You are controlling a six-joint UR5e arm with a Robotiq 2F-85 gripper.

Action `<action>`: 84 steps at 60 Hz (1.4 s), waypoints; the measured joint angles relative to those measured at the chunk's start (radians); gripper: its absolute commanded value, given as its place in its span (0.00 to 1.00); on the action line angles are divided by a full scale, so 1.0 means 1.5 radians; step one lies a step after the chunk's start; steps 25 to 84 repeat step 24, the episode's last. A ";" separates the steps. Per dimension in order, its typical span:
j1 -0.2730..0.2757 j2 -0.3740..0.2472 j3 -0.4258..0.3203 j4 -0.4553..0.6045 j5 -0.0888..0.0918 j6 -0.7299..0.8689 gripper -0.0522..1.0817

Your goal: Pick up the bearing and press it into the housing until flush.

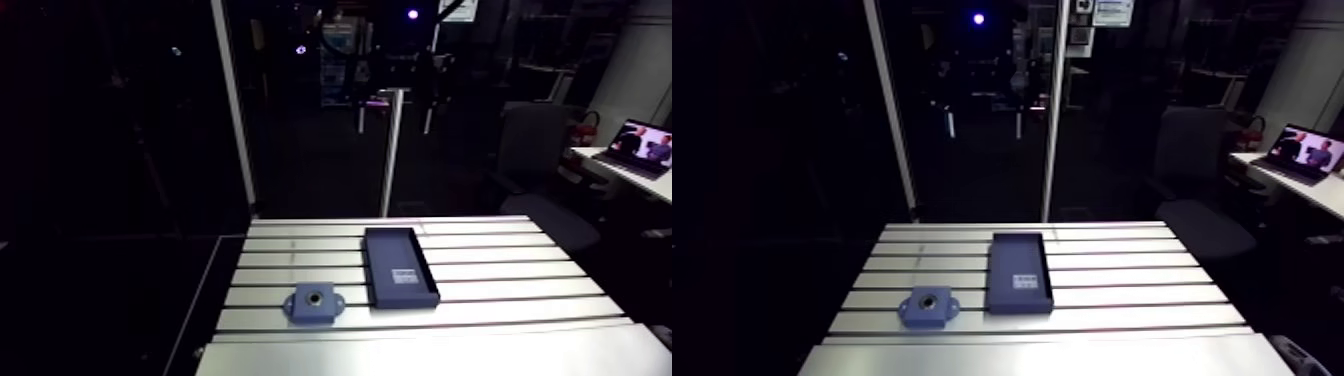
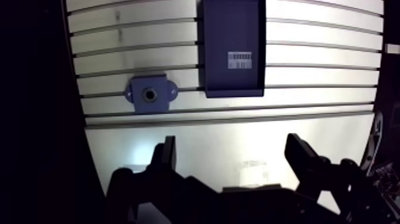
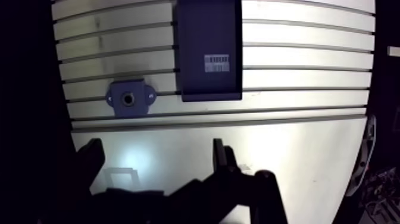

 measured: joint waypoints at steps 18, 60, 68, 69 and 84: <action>0.000 0.002 -0.003 0.001 0.001 0.000 0.06; 0.000 0.003 -0.003 0.001 0.001 0.000 0.06; 0.000 0.003 -0.003 0.001 0.001 0.000 0.06; 0.000 0.003 -0.003 0.001 0.001 0.000 0.06; 0.000 0.003 -0.003 0.001 0.001 0.000 0.06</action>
